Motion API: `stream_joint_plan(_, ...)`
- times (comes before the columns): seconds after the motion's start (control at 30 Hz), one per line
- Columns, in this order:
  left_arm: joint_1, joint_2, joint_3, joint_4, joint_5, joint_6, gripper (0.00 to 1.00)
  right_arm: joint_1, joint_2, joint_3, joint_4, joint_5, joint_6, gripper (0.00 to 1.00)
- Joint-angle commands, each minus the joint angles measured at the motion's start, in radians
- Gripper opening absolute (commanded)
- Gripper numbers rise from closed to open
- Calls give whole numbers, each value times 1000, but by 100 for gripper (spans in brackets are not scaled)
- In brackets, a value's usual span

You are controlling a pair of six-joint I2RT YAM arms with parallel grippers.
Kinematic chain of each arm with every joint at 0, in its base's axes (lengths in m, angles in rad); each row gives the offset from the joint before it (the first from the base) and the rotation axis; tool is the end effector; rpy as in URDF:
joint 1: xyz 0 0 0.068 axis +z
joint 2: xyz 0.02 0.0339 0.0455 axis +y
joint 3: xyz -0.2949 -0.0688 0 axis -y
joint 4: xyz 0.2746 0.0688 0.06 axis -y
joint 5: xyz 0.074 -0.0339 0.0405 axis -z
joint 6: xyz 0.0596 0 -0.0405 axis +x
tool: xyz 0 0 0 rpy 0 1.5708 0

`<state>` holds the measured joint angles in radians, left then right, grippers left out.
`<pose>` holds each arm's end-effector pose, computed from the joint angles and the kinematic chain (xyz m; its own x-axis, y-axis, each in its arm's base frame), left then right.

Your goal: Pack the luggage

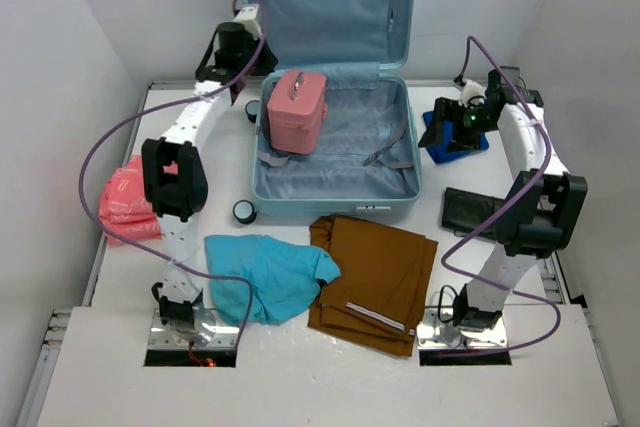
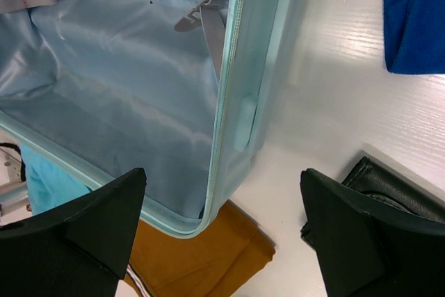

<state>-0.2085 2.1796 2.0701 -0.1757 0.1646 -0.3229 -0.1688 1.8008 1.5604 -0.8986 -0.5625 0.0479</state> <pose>0.5807 -0.1328 0.3477 -0.3746 -0.2407 -0.8954 0.2522 0.9029 -0.3482 0.4197 -0.0393 0.2805 -0.8980 0.1941 -0.3948 -0.0349 0.8631 0.5038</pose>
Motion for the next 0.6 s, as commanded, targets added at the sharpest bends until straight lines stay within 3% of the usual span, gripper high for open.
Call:
stream_joint_plan(0.0, -9, -26, -45, 67, 185, -133, 0, -5, 0, 32, 1, -23, -13, 92)
stream_joint_plan(0.57, -63, -37, -16, 79, 283, -134, 0, 6, 14, 46, -13, -22, -16, 92)
